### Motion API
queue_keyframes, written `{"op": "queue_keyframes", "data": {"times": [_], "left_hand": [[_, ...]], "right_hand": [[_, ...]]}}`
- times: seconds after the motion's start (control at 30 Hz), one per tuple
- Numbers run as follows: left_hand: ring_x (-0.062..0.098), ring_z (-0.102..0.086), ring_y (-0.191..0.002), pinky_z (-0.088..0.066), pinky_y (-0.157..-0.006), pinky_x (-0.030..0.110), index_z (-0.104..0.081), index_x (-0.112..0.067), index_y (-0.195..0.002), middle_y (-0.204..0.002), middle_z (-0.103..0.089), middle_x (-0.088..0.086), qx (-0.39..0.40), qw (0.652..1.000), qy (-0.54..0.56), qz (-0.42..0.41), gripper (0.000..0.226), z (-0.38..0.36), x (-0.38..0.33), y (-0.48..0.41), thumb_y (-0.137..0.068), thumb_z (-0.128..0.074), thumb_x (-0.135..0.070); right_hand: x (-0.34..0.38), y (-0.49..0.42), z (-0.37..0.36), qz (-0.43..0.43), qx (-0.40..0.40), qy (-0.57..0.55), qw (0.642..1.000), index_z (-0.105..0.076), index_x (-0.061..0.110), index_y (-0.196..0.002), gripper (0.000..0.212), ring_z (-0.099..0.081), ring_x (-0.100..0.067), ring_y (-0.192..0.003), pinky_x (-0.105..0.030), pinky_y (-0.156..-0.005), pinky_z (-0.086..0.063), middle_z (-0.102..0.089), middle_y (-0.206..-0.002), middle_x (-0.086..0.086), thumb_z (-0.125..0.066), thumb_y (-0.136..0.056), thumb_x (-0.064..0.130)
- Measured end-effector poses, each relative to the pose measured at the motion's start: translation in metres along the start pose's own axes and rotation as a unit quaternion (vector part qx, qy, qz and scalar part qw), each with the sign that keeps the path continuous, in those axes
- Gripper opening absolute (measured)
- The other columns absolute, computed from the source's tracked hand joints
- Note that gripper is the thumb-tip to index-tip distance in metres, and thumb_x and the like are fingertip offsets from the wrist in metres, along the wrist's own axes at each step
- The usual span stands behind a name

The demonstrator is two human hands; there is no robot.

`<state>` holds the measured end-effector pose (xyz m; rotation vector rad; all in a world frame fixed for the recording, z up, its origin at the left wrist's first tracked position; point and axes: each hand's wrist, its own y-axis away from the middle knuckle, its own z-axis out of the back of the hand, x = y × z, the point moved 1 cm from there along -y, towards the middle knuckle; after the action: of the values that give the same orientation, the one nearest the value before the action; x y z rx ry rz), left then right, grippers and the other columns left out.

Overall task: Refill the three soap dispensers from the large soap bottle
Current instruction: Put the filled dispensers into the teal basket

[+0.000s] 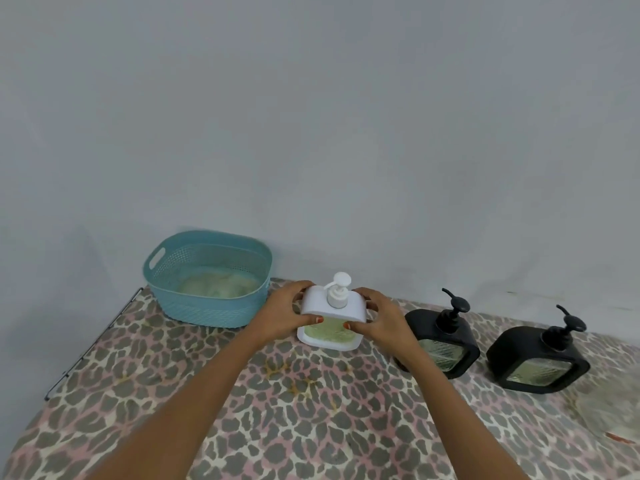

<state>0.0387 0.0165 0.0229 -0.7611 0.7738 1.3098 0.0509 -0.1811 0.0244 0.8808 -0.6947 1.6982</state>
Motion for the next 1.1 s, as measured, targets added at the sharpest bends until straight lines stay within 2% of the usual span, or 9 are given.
{"op": "queue_keyframes", "data": {"times": [0.1, 0.2, 0.3, 0.4, 0.47, 0.57, 0.67, 0.87, 1.1], "left_hand": [[0.012, -0.052, -0.108, -0.043, -0.082, 0.018, -0.049, -0.010, -0.125, -0.125, -0.054, 0.006, -0.003, 1.000, 0.009, -0.004, 0.061, 0.007, -0.006, 0.008, -0.071, -0.076, -0.015], [0.008, -0.052, -0.101, -0.043, -0.071, 0.008, -0.051, -0.013, -0.123, -0.121, -0.057, 0.002, -0.020, 1.000, 0.002, -0.014, 0.060, 0.024, -0.018, 0.015, -0.070, -0.077, -0.018], [0.007, -0.053, -0.099, -0.042, -0.064, 0.005, -0.052, -0.014, -0.123, -0.119, -0.058, -0.001, -0.045, 0.999, -0.008, -0.020, 0.061, 0.049, -0.032, 0.023, -0.069, -0.078, -0.021], [0.007, -0.054, -0.101, -0.042, -0.071, 0.010, -0.053, -0.014, -0.122, -0.119, -0.058, -0.001, -0.077, 0.997, -0.001, -0.024, 0.061, 0.076, -0.044, 0.031, -0.068, -0.079, -0.022], [0.009, -0.055, -0.102, -0.042, -0.079, 0.018, -0.054, -0.015, -0.120, -0.118, -0.059, -0.001, -0.103, 0.994, 0.002, -0.020, 0.060, 0.095, -0.048, 0.038, -0.067, -0.080, -0.022], [0.013, -0.057, -0.102, -0.043, -0.082, 0.024, -0.056, -0.014, -0.116, -0.116, -0.061, 0.001, -0.141, 0.990, 0.007, -0.013, 0.055, 0.124, -0.052, 0.045, -0.066, -0.080, -0.020], [0.012, -0.056, -0.096, -0.042, -0.080, 0.022, -0.058, -0.012, -0.114, -0.115, -0.062, 0.004, -0.181, 0.984, -0.003, -0.009, 0.053, 0.152, -0.052, 0.048, -0.067, -0.080, -0.017], [0.013, -0.055, -0.093, -0.043, -0.081, 0.024, -0.059, -0.009, -0.114, -0.117, -0.063, 0.008, -0.248, 0.968, -0.011, 0.035, 0.054, 0.186, -0.032, 0.043, -0.066, -0.080, -0.018], [0.017, -0.056, -0.092, -0.044, -0.080, 0.025, -0.058, -0.006, -0.113, -0.116, -0.063, 0.011, -0.307, 0.946, -0.006, 0.101, 0.051, 0.178, 0.006, 0.034, -0.068, -0.079, -0.018]], "right_hand": [[0.009, 0.000, 0.006, 0.009, 0.015, 0.009, 1.000, -0.051, 0.015, -0.122, 0.055, -0.051, -0.015, -0.106, -0.020, -0.085, -0.038, -0.055, -0.121, -0.001, -0.075, -0.073, 0.011], [0.027, -0.001, 0.011, 0.033, 0.027, 0.017, 0.999, -0.053, 0.014, -0.120, 0.053, -0.054, -0.016, -0.105, -0.012, -0.078, -0.041, -0.055, -0.114, 0.004, -0.076, -0.072, 0.012], [0.056, -0.004, 0.016, 0.057, 0.033, 0.025, 0.997, -0.055, 0.017, -0.117, 0.051, -0.056, -0.014, -0.101, -0.009, -0.073, -0.044, -0.057, -0.111, 0.006, -0.077, -0.071, 0.014], [0.088, -0.010, 0.018, 0.082, 0.049, 0.025, 0.995, -0.056, 0.019, -0.114, 0.049, -0.056, -0.012, -0.100, -0.011, -0.072, -0.046, -0.057, -0.107, 0.009, -0.078, -0.071, 0.013], [0.109, -0.018, 0.015, 0.090, 0.063, 0.023, 0.994, -0.055, 0.019, -0.116, 0.051, -0.056, -0.011, -0.100, -0.012, -0.072, -0.047, -0.057, -0.108, 0.008, -0.078, -0.071, 0.014], [0.139, -0.036, 0.008, 0.098, 0.092, 0.025, 0.991, -0.054, 0.016, -0.120, 0.056, -0.057, -0.014, -0.105, -0.019, -0.080, -0.049, -0.059, -0.115, 0.003, -0.078, -0.070, 0.014], [0.166, -0.059, -0.004, 0.115, 0.131, 0.027, 0.984, -0.054, 0.014, -0.121, 0.056, -0.058, -0.017, -0.107, -0.026, -0.087, -0.049, -0.059, -0.116, 0.000, -0.078, -0.071, 0.011], [0.201, -0.106, -0.038, 0.128, 0.200, 0.034, 0.971, -0.055, 0.011, -0.119, 0.053, -0.056, -0.014, -0.103, -0.017, -0.075, -0.051, -0.058, -0.112, 0.001, -0.076, -0.071, 0.003], [0.202, -0.159, -0.090, 0.127, 0.255, 0.128, 0.950, -0.048, 0.002, -0.127, 0.063, -0.049, -0.027, -0.120, -0.034, -0.098, -0.042, -0.051, -0.131, -0.014, -0.068, -0.068, -0.013]]}}
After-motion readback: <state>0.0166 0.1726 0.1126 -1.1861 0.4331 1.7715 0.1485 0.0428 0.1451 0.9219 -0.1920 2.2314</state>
